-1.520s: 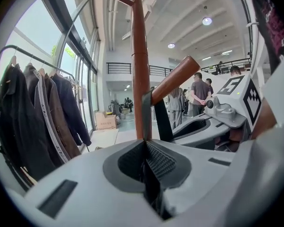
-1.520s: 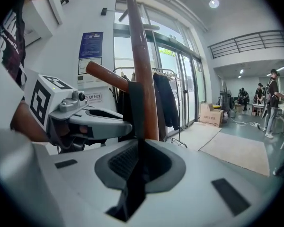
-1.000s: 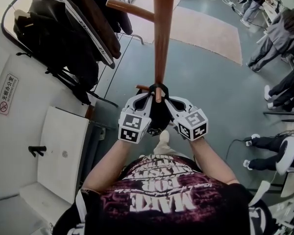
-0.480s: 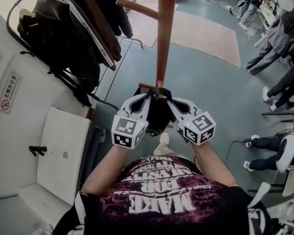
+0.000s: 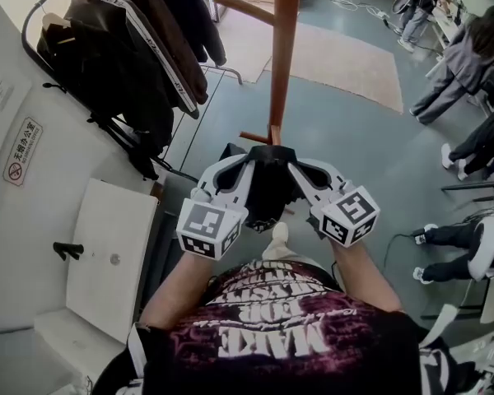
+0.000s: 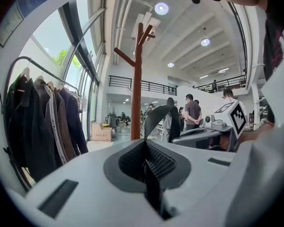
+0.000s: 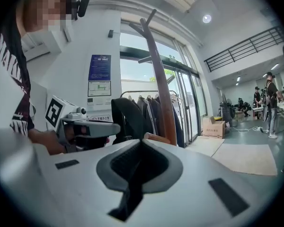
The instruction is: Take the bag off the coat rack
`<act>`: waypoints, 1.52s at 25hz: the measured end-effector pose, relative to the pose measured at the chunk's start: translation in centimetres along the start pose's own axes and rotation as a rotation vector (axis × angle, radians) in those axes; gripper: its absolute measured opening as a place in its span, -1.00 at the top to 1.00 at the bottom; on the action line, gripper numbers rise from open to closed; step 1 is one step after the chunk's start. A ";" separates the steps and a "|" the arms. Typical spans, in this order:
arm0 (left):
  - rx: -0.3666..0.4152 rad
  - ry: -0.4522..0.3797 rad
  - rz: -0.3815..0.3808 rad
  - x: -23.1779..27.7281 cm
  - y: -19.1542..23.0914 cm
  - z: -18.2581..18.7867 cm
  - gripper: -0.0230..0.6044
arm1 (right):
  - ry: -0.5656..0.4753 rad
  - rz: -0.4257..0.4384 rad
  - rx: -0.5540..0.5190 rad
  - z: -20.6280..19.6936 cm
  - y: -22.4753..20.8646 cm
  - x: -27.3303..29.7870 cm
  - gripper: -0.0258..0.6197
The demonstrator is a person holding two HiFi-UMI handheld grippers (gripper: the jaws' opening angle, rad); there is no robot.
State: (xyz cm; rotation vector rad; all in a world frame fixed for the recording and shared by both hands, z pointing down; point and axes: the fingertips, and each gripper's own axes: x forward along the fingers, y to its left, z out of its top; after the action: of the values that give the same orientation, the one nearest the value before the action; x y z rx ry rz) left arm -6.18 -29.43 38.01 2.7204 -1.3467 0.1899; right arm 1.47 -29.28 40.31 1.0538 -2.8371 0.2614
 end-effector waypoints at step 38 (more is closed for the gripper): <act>0.101 -0.061 0.005 -10.3 -3.3 4.3 0.90 | -0.032 -0.014 -0.097 4.3 10.2 -4.1 0.89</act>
State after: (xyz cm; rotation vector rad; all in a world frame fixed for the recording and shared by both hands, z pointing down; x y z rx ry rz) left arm -9.49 -19.97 32.01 2.8281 -1.3964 0.1818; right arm -2.30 -19.89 34.18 1.0676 -2.8367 0.1050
